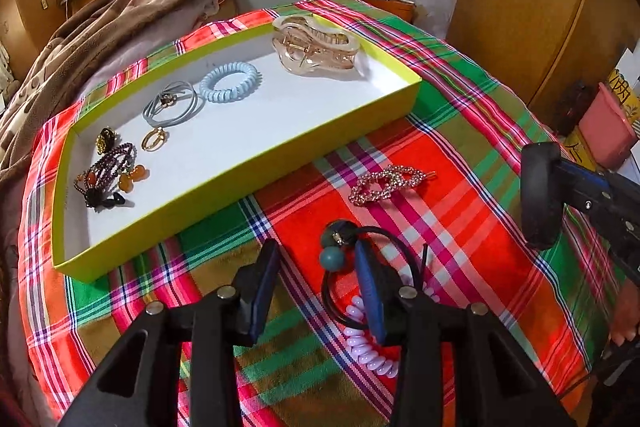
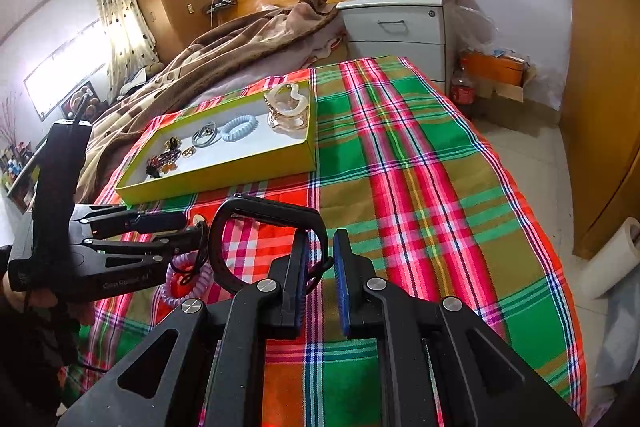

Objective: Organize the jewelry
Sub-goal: 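Carry the black band and teal-bead hair tie into the box lid with both tools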

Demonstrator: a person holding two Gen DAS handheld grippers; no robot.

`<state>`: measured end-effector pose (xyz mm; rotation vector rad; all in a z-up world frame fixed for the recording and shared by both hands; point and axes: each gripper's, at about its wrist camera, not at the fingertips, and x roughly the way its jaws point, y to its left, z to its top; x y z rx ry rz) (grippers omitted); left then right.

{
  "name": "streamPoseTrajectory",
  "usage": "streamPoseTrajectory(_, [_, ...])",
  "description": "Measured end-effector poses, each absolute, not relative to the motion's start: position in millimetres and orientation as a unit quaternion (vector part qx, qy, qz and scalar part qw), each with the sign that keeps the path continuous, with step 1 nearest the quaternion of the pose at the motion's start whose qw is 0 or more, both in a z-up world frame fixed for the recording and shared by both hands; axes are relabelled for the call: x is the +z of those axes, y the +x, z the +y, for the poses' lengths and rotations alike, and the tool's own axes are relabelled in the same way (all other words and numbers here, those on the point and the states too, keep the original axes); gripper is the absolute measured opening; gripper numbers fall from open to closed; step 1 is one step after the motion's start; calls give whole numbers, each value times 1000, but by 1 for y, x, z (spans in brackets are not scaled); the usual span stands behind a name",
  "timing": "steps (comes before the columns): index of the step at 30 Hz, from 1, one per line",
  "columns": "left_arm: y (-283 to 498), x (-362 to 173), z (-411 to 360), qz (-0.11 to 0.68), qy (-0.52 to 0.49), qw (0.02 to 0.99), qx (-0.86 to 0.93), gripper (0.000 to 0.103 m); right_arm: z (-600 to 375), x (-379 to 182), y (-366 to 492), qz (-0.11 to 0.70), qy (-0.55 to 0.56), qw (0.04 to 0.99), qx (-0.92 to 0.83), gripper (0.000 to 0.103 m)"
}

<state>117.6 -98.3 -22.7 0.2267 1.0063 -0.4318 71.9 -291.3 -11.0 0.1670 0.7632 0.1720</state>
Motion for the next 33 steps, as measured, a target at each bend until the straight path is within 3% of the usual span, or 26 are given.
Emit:
streamPoseTrajectory(6, [120,-21,-96,471,106,853,-200,15,-291,-12,71,372,81,921,84,13])
streamPoseTrajectory(33, [128,31,-39,417,22,892,-175,15,-263,22,99,349,61,931,94,13])
